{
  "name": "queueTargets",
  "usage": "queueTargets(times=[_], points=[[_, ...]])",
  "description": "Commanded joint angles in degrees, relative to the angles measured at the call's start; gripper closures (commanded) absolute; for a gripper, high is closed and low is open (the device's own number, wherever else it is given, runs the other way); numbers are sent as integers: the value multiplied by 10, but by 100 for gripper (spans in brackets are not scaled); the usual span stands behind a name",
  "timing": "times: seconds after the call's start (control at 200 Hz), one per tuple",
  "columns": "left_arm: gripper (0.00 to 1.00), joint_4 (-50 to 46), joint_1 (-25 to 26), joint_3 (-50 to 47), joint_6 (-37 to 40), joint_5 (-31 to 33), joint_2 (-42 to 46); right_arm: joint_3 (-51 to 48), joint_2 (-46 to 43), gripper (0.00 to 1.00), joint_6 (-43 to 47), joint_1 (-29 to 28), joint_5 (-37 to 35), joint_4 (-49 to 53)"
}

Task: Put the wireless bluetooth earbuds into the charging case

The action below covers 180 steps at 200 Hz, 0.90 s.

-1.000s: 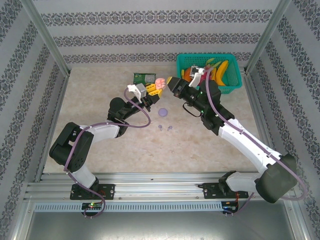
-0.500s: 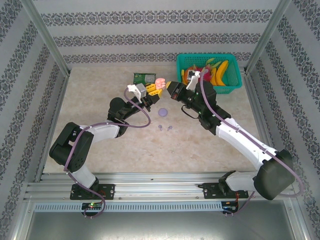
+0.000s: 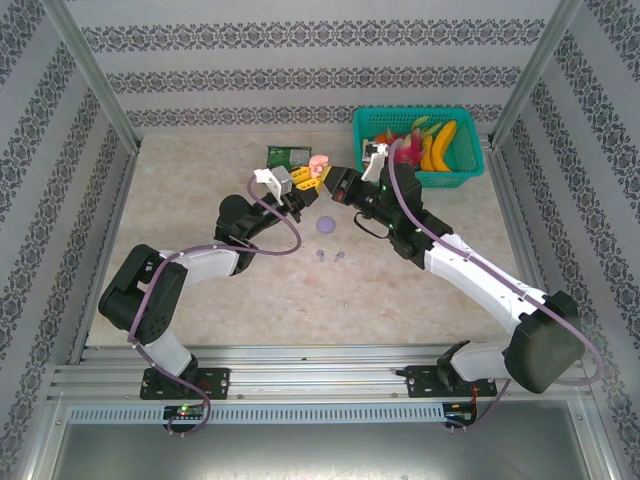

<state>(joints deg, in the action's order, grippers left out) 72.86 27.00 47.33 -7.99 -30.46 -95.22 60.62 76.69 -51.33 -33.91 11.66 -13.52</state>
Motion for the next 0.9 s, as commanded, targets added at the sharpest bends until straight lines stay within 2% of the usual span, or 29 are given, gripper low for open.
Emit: queueTargets(times=[0.0, 0.215, 0.345, 0.495, 0.625, 0.894], points=[[100, 41, 8, 1, -1, -20, 8, 25, 14, 99, -5, -13, 10, -12], [100, 41, 8, 1, -3, -22, 8, 38, 27, 99, -8, -13, 10, -13], [100, 35, 8, -3, 2, -23, 10, 33, 3, 99, -7, -8, 11, -9], [100, 26, 8, -11, 12, -31, 12, 37, -39, 98, 11, 11, 8, 30], [100, 8, 8, -16, 21, -63, 14, 55, -48, 97, 24, 42, 17, 76], [100, -45, 8, -22, 39, -121, 30, 158, 25, 94, 76, 100, 93, 184]])
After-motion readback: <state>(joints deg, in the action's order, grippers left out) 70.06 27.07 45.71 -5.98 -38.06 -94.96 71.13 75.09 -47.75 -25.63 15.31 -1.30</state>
